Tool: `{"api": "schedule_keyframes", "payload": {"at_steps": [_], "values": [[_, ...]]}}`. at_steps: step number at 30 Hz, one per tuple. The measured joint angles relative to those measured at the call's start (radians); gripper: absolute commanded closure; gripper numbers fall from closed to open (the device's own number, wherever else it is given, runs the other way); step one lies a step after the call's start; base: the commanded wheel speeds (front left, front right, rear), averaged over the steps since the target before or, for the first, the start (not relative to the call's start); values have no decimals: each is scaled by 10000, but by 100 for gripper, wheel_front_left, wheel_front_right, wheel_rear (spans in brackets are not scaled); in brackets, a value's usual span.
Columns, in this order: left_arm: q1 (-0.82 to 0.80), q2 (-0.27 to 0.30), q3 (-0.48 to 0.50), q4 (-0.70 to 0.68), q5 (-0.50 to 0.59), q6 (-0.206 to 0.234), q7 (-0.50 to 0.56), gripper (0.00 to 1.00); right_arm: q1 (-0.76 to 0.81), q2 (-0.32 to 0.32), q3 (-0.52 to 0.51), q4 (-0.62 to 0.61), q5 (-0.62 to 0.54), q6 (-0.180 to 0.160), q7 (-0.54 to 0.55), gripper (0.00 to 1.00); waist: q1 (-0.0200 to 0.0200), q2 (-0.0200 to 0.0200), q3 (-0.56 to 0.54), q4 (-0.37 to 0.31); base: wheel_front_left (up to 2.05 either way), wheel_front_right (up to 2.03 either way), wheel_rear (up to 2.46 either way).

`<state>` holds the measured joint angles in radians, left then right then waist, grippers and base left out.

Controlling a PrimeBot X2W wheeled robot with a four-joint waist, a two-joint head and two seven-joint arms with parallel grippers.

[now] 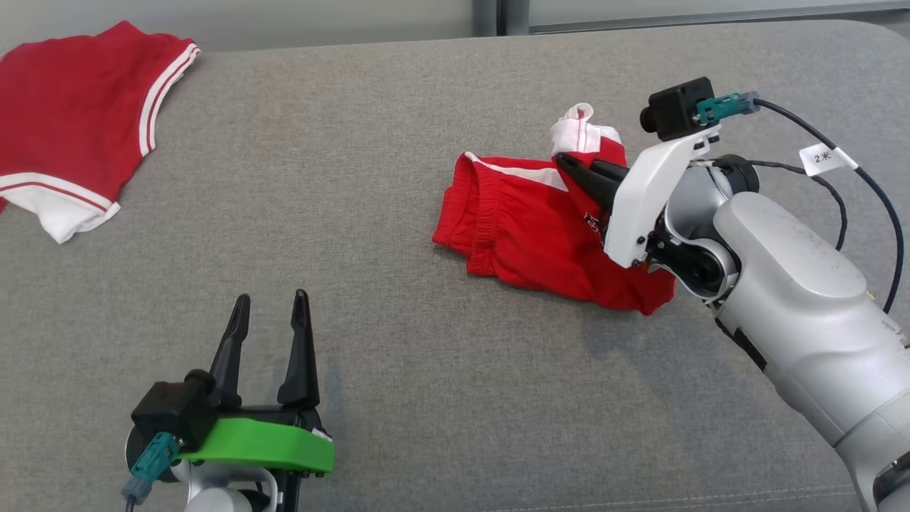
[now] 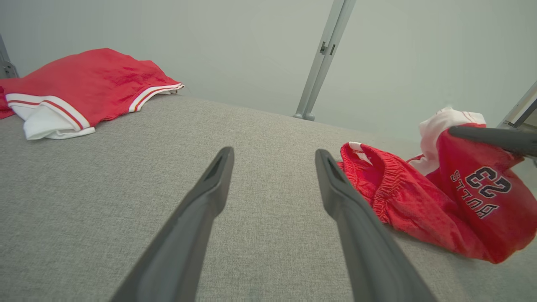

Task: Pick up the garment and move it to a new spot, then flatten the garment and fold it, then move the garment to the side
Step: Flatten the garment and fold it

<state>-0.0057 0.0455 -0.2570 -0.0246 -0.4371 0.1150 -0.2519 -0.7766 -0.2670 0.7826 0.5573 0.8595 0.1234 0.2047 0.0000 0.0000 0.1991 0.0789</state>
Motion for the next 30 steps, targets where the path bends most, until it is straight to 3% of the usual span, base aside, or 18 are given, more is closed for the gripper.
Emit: {"api": "schedule_keyframes", "payload": {"at_steps": [22, 24, 26, 27, 28, 30], "values": [[0, 2, -644, 58, -596, 2, 0, 0, -965, 433, 314, 1935, -161, 0, 533, 100, 0, 0, -150, 1664, 0, 0, 0], [-1, 2, -656, 46, -614, 2, 0, 0, -1004, 382, 372, 2150, -318, -4, 531, 78, 0, 0, -109, 1775, 0, 0, 0], [-1, 0, -623, 23, -616, 4, 0, 0, -1017, 384, 395, 2337, -391, -4, 514, 64, 0, 0, -67, 1868, 0, 0, 0], [-2, 2, -589, 8, -616, 12, 0, 0, -1025, 407, 416, 2410, -435, -4, 506, 38, 0, 0, -48, 1900, 0, 0, 0], [-2, 2, -554, -2, -616, 12, 0, 0, -1033, 451, 426, 2474, -435, -4, 499, 0, 0, 0, -34, 1923, 0, 0, 0], [-2, 2, -497, -8, -616, 12, 0, 0, -1041, 516, 433, 2556, -435, -4, 437, 0, 0, 0, -20, 1941, 0, 0, 0]]}}
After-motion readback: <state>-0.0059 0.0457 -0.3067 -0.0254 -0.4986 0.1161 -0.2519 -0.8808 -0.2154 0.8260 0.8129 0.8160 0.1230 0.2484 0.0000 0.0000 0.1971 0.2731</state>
